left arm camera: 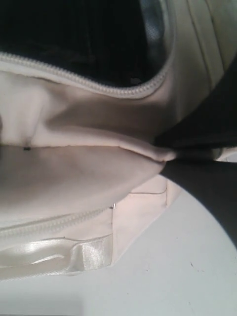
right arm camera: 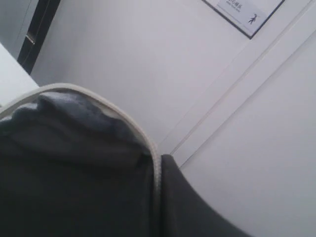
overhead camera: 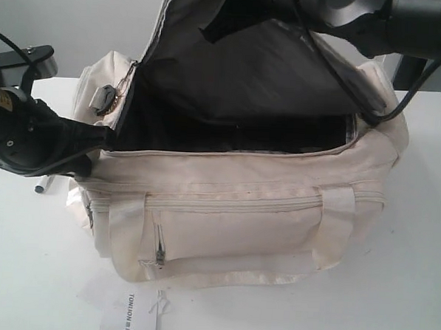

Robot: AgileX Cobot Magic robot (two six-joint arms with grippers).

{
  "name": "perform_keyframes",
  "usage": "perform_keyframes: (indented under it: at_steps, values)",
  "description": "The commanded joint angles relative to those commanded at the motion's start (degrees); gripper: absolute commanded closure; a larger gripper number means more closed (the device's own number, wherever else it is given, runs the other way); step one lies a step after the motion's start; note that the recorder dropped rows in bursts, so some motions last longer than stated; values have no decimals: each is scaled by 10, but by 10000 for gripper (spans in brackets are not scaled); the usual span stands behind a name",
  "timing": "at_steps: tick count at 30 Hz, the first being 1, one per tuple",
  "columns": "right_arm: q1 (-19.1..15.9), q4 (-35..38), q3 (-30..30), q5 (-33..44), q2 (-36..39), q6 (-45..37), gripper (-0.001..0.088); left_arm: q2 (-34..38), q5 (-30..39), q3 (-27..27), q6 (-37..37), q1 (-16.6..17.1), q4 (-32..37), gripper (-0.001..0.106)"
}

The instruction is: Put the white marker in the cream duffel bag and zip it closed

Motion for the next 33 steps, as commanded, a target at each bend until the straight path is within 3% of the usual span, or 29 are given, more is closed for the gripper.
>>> perform_keyframes:
  at_steps: [4, 6, 9, 11, 16, 28, 30, 33]
  values:
    - [0, 0, 0, 1, 0, 0, 868, 0, 0, 0, 0, 0, 0, 1038]
    - [0, 1, 0, 1, 0, 2, 868, 0, 0, 0, 0, 0, 0, 961]
    - [0, 1, 0, 2, 0, 2, 868, 0, -1, 0, 0, 0, 0, 663]
    - [0, 1, 0, 2, 0, 2, 868, 0, -1, 0, 0, 0, 0, 537]
    - [0, 1, 0, 2, 0, 2, 868, -7, 7, -3, 1, 0, 28, 388]
    - [0, 1, 0, 3, 0, 2, 868, -125, 32, -3, 54, 0, 143, 390]
    - [0, 1, 0, 3, 0, 2, 868, -136, 35, -3, 49, 0, 180, 466]
    - [0, 1, 0, 3, 0, 2, 868, -140, 40, -3, 39, 0, 242, 718]
